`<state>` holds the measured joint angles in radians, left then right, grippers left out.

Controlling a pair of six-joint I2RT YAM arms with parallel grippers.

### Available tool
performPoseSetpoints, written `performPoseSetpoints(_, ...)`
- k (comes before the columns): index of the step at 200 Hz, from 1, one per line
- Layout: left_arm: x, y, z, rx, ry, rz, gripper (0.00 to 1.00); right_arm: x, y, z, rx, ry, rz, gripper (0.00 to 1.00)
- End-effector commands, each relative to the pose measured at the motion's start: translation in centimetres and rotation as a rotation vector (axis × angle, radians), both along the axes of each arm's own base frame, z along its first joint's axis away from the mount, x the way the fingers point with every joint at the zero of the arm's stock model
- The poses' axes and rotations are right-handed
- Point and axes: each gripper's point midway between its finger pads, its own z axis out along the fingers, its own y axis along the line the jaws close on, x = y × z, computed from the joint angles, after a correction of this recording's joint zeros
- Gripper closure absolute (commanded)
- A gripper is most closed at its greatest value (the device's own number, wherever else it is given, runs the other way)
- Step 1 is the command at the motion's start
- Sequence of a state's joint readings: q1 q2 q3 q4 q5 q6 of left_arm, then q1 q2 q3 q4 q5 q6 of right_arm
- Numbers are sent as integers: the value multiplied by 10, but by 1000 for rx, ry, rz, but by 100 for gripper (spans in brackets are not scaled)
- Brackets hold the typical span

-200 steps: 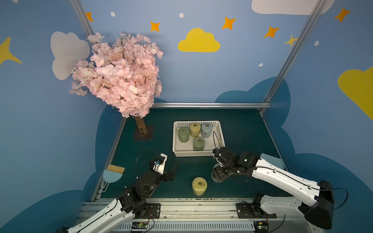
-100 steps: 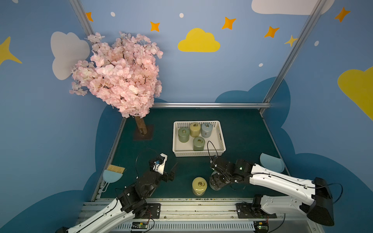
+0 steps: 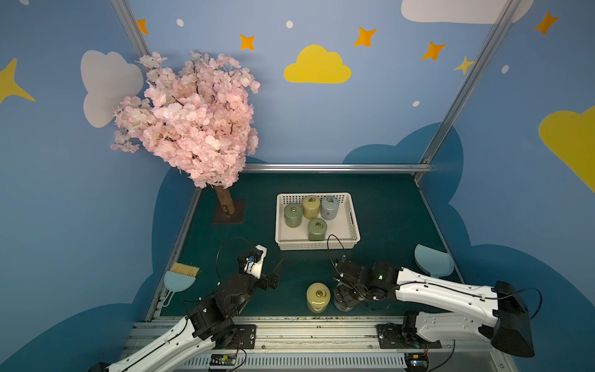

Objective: Take the tea canister out of the basket
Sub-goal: Place the tea canister at the center of the board.

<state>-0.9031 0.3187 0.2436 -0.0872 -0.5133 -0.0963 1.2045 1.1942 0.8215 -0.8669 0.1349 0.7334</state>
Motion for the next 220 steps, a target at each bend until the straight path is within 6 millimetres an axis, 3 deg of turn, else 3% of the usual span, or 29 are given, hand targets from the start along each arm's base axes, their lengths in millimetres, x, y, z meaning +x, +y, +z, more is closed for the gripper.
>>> performPoseSetpoints(1,1,2,1,-5,-16,12,0,3,8,6,46,-31,-23,47)
performPoseSetpoints(132,2,2,0,-6,-14,13,0,-2,4,-7,12,-17,-49,33)
performPoseSetpoints(174,2,2,1,-6,-14,13,0,-4,4,-5,21,-24,-49,18)
performPoseSetpoints(186,2,3,0,-6,-12,14,0,-4,4,-3,28,-25,-47,2)
performPoseSetpoints(220,1,3,0,-6,-10,14,0,-5,4,0,35,-25,-43,2)
